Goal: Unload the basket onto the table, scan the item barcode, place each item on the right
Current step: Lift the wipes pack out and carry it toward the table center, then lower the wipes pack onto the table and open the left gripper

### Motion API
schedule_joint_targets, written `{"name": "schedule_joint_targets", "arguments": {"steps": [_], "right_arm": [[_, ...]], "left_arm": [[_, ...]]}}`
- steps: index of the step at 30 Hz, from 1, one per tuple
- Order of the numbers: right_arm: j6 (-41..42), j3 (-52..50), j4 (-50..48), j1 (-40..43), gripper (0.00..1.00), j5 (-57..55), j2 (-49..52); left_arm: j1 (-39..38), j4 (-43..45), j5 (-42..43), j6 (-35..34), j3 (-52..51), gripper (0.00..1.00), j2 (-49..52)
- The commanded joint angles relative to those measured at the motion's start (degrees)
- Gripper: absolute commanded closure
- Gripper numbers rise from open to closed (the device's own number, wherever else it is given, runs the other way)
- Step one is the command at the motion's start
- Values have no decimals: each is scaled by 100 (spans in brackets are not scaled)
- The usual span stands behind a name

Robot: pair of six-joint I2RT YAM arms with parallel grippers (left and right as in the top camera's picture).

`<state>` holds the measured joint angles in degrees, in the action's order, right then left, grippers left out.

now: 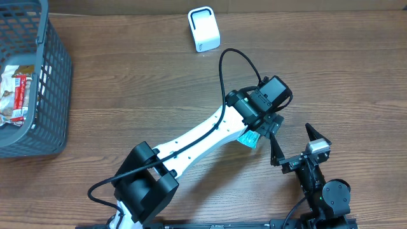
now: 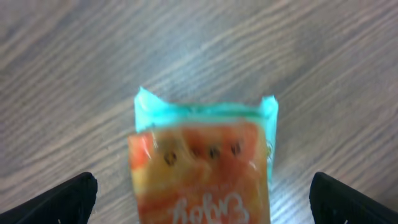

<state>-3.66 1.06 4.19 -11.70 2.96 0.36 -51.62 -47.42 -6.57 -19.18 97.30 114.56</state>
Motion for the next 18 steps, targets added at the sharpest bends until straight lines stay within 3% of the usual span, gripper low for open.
{"name": "schedule_joint_targets", "arguments": {"steps": [1, 8, 18], "right_arm": [[-61, -61, 46, 20, 0, -76, -17], [-61, -61, 48, 20, 0, -76, -17], [-61, -61, 46, 20, 0, -76, -17]], "left_arm": [[197, 120, -201, 74, -15, 0, 52], [614, 466, -190, 72, 39, 0, 46], [1060, 214, 367, 81, 660, 1, -337]]}}
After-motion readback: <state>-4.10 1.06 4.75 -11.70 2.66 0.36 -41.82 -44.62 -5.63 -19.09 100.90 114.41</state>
